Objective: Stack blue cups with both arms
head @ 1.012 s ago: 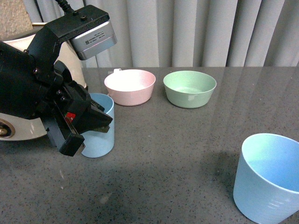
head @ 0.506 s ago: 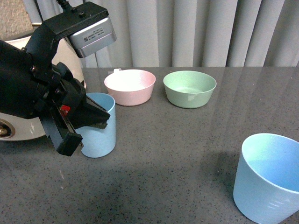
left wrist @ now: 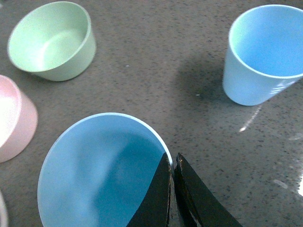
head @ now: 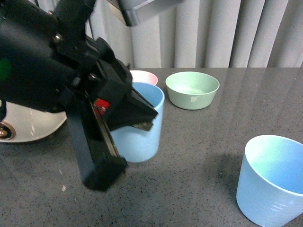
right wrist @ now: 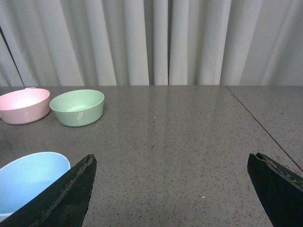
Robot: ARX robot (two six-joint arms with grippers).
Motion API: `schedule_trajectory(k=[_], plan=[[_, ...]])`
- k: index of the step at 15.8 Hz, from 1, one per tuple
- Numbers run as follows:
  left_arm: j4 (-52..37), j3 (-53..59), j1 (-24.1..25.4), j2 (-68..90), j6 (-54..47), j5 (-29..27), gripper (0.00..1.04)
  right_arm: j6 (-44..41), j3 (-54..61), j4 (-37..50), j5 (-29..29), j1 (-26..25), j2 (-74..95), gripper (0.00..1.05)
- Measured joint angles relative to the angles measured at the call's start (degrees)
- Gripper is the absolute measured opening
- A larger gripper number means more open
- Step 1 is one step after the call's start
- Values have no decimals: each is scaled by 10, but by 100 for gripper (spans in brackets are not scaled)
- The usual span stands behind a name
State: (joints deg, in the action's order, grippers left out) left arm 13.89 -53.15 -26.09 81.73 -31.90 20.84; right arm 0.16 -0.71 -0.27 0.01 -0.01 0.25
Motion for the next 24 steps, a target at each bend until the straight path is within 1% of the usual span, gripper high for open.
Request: schedule_trajectory(k=[4,8,18,21,22,23,24], plan=[[1,15,-59,25,3,-8,2,0,0,0,0,0,0,98],[4,24,-84,27,4,-9,2,0,0,0,0,0,0,98],[-5,31,-89,29,-10,-22,2,0,0,0,0,0,0,98],[7,31,-90,29,-6,-20,29,0,0,0,0,0,0,98],[10,31,-91,26,5,-20,43,0,0,0,0,0,0,98],[14,21,-89,8,32,-12,71,0,0,0,0,0,0,98],[14,11,-86,-1,35,-10,80,0,0,0,0,0,0,98]])
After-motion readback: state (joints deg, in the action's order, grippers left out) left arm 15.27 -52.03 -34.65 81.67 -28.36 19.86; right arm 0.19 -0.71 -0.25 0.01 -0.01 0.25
